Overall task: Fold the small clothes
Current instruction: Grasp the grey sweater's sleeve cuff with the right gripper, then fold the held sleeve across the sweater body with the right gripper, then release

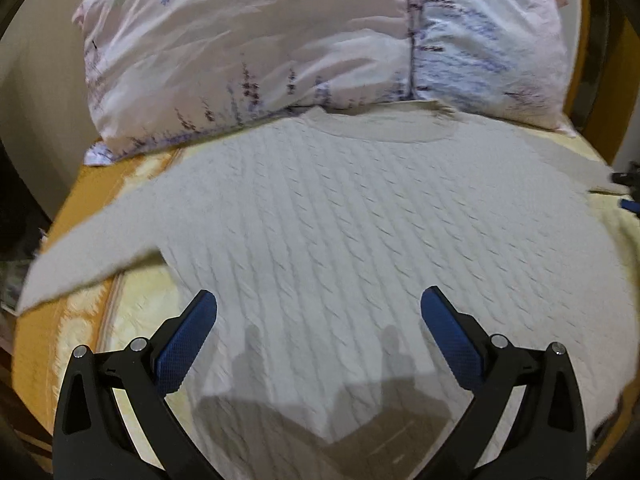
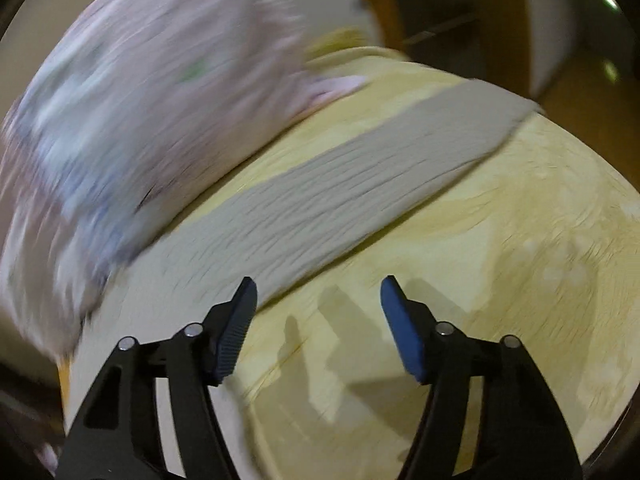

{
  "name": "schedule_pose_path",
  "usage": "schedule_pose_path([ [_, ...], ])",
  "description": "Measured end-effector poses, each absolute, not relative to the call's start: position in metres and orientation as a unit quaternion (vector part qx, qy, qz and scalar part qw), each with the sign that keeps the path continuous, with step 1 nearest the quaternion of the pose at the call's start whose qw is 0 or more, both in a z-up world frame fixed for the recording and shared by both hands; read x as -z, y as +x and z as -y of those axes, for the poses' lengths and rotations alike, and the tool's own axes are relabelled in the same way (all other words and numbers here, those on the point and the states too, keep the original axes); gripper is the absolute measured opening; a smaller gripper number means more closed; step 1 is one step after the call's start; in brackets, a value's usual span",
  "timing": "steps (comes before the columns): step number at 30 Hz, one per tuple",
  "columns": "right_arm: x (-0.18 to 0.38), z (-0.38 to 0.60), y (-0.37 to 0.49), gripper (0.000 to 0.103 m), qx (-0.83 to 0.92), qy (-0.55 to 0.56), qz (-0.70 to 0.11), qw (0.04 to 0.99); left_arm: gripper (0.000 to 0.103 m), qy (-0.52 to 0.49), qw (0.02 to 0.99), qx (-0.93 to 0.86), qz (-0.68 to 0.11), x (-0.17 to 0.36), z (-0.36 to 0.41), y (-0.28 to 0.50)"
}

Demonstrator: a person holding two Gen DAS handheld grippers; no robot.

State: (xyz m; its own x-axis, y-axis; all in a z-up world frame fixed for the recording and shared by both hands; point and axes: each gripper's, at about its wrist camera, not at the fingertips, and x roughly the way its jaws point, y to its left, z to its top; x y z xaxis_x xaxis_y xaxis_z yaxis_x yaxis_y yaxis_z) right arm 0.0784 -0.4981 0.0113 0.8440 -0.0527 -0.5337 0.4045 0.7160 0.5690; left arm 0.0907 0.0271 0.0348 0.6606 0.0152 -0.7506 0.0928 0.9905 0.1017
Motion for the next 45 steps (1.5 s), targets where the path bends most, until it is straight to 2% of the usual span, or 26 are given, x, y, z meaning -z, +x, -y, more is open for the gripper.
schedule_pose_path([
  [3,-0.001,0.53,0.086,0.057,0.147,0.396,-0.25,0.871,0.102,0.085,0.91,-0.022,-0.406,-0.035,-0.025,0.106],
  [8,0.004,0.554,0.095,0.049,0.156,0.424,-0.234,0.861,0.102,0.054,0.903,-0.027,-0.426,-0.027,-0.027,0.126],
  [11,0.007,0.566,0.097,0.04,0.158,0.44,-0.222,0.856,0.102,0.057,0.9,-0.033,-0.431,-0.023,-0.025,0.132],
  [16,0.006,0.57,0.103,0.029,0.155,0.452,-0.212,0.853,0.102,0.05,0.9,-0.036,-0.431,-0.021,-0.024,0.136],
  [23,0.009,0.571,0.108,0.024,0.137,0.459,-0.205,0.853,0.102,0.042,0.902,-0.032,-0.428,-0.019,-0.023,0.139],
  [25,0.01,0.569,0.111,0.017,0.131,0.459,-0.209,0.854,0.102,0.04,0.903,-0.032,-0.427,-0.019,-0.023,0.14],
  [28,0.007,0.567,0.111,0.012,0.133,0.452,-0.2,0.859,0.102,0.037,0.905,-0.034,-0.422,-0.019,-0.023,0.139],
  [45,-0.061,0.497,0.106,0.008,0.068,0.36,-0.145,0.919,0.102,0.034,0.91,-0.032,-0.412,-0.017,-0.025,0.14],
])
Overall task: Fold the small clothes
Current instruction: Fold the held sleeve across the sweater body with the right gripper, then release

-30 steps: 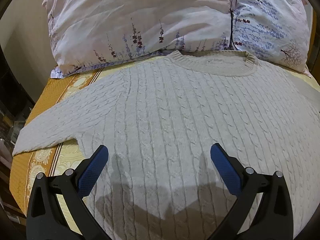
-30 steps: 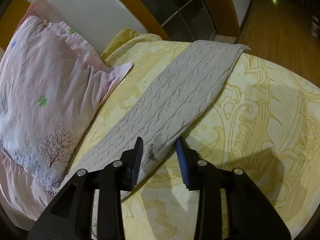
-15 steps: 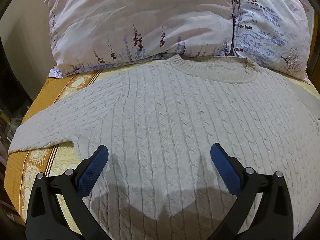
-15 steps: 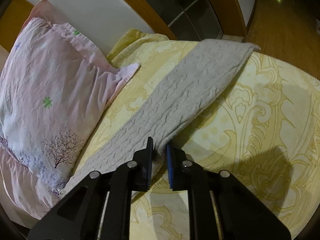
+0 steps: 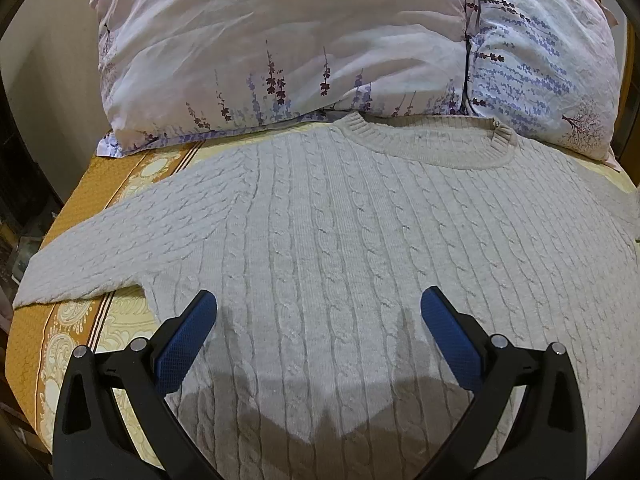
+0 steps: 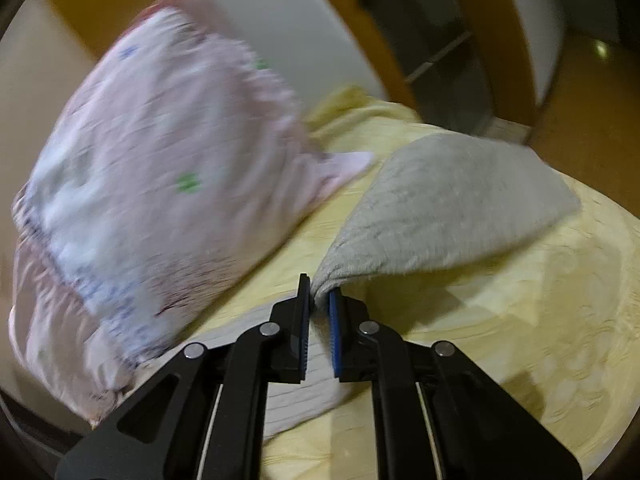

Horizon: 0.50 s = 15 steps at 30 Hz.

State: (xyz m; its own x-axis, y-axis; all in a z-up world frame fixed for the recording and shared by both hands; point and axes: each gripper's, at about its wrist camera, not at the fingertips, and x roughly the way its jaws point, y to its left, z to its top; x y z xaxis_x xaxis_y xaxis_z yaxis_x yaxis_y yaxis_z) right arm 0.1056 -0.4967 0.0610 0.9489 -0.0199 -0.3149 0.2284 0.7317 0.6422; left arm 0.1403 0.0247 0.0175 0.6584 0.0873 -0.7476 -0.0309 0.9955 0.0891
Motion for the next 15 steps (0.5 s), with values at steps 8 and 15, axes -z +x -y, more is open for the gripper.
schedule_pose_path([
  [8,-0.094,0.373,0.12,0.008,-0.093,0.278,-0.165,0.942,0.102,0.024,0.912,-0.018,-0.41,-0.018,-0.026,0.142],
  [15,-0.058,0.239,0.15,0.008,-0.186,0.176,-0.274,0.927,0.102,-0.022,0.913,0.055,-0.405,-0.024,-0.029,0.141],
])
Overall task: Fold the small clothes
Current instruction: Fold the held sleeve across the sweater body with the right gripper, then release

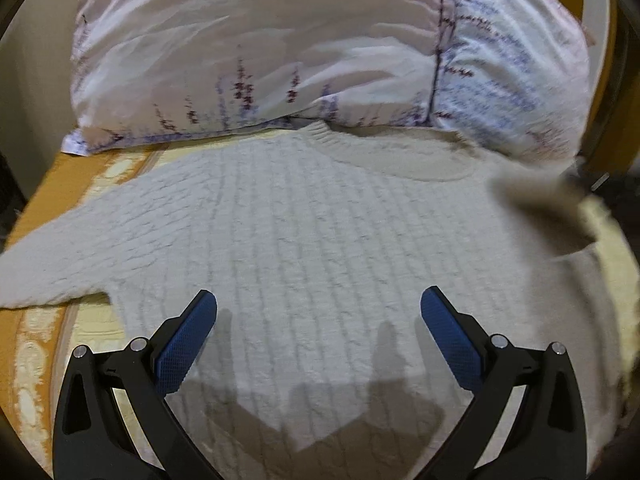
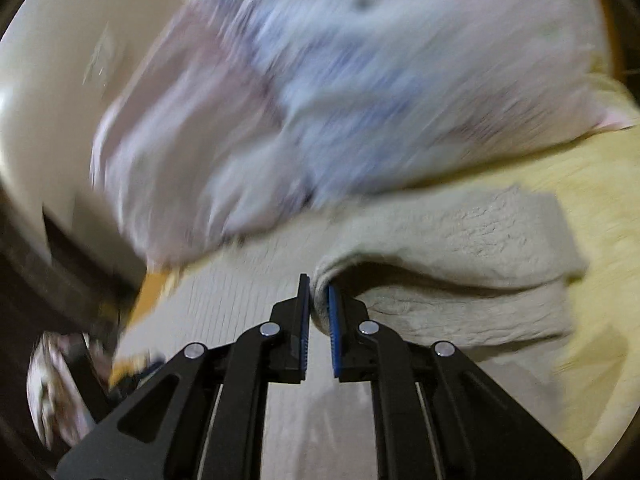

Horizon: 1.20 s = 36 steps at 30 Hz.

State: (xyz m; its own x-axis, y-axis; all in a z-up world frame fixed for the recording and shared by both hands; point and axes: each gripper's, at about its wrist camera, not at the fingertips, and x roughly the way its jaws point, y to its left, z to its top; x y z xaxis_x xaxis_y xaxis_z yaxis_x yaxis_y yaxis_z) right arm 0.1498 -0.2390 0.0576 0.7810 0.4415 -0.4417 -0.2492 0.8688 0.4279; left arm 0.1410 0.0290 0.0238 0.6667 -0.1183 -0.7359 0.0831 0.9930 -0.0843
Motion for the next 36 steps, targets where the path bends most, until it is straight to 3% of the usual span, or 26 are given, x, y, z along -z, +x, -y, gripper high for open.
schedule_pose_path([
  [5,-0.028,0.22,0.16,0.011,-0.178,0.173,-0.319,0.915,0.102,-0.068,0.911,0.11,-0.391,-0.03,-0.032,0.139],
  [8,-0.024,0.242,0.152,0.022,-0.181,0.211,-0.318,0.906,0.102,-0.076,0.906,0.131,-0.395,-0.032,-0.03,0.142],
  [10,-0.028,0.262,0.148,0.039,-0.179,0.242,-0.307,0.903,0.102,-0.088,0.901,0.146,-0.399,-0.034,-0.03,0.145],
  [15,-0.032,0.319,0.144,0.044,-0.127,0.335,-0.286,0.889,0.102,-0.147,0.881,0.176,-0.414,-0.032,-0.038,0.154],
  [18,-0.029,0.346,0.147,0.043,-0.088,0.371,-0.28,0.881,0.102,-0.174,0.872,0.182,-0.419,-0.03,-0.044,0.158],
  [23,-0.03,0.364,0.151,0.034,-0.046,0.391,-0.273,0.878,0.101,-0.198,0.867,0.183,-0.418,-0.029,-0.054,0.161],
  [26,-0.028,0.367,0.153,0.029,-0.041,0.395,-0.275,0.876,0.085,-0.217,0.859,0.197,-0.42,-0.03,-0.057,0.167],
  [31,-0.023,0.369,0.16,0.029,-0.035,0.417,-0.284,0.863,0.085,-0.223,0.846,0.23,-0.426,-0.038,-0.036,0.179],
  [32,-0.024,0.367,0.162,0.028,-0.03,0.41,-0.286,0.865,0.085,-0.222,0.846,0.233,-0.424,-0.039,-0.034,0.18],
  [34,-0.032,0.354,0.169,0.008,-0.021,0.382,-0.285,0.879,0.085,-0.223,0.846,0.239,-0.421,-0.04,-0.033,0.179],
  [36,-0.05,0.339,0.168,0.008,-0.02,0.342,-0.266,0.901,0.085,-0.233,0.843,0.238,-0.422,-0.037,-0.038,0.181],
])
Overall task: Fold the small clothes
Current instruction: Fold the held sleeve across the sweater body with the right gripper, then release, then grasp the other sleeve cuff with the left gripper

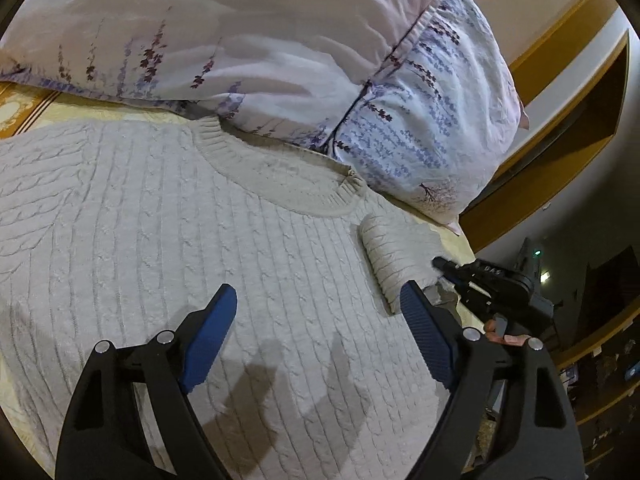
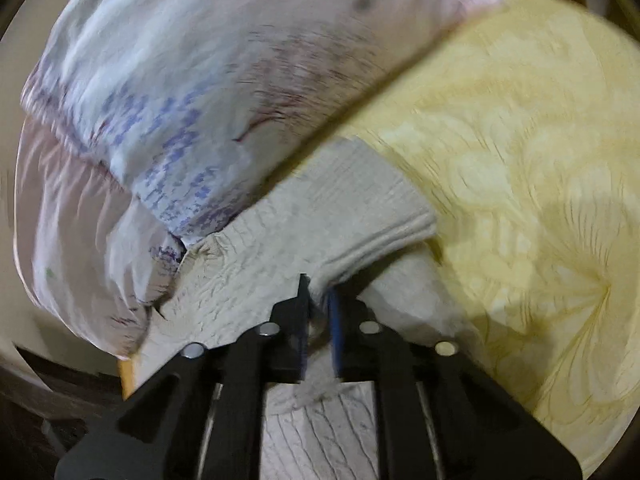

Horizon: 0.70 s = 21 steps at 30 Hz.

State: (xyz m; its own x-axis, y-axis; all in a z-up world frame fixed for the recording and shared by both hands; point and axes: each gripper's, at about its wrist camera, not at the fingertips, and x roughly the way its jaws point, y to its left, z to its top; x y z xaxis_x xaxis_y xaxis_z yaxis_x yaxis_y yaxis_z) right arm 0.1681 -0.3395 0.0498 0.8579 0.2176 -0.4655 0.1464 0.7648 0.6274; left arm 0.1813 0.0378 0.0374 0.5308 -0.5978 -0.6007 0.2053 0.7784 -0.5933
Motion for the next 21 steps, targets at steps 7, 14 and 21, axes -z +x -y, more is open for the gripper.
schedule_pose_path([
  [7,-0.103,0.237,0.174,0.008,-0.156,0.213,-0.231,0.937,0.085,-0.327,0.812,0.224,-0.428,-0.021,-0.078,0.196],
  [14,-0.073,0.114,0.193,0.032,-0.307,0.065,-0.327,0.891,0.085,-0.371,0.798,0.213,-0.425,-0.007,-0.099,0.199],
  [21,-0.067,0.181,0.167,0.042,-0.273,0.167,-0.342,0.884,0.079,-0.364,0.799,0.202,-0.434,0.0,-0.095,0.202],
])
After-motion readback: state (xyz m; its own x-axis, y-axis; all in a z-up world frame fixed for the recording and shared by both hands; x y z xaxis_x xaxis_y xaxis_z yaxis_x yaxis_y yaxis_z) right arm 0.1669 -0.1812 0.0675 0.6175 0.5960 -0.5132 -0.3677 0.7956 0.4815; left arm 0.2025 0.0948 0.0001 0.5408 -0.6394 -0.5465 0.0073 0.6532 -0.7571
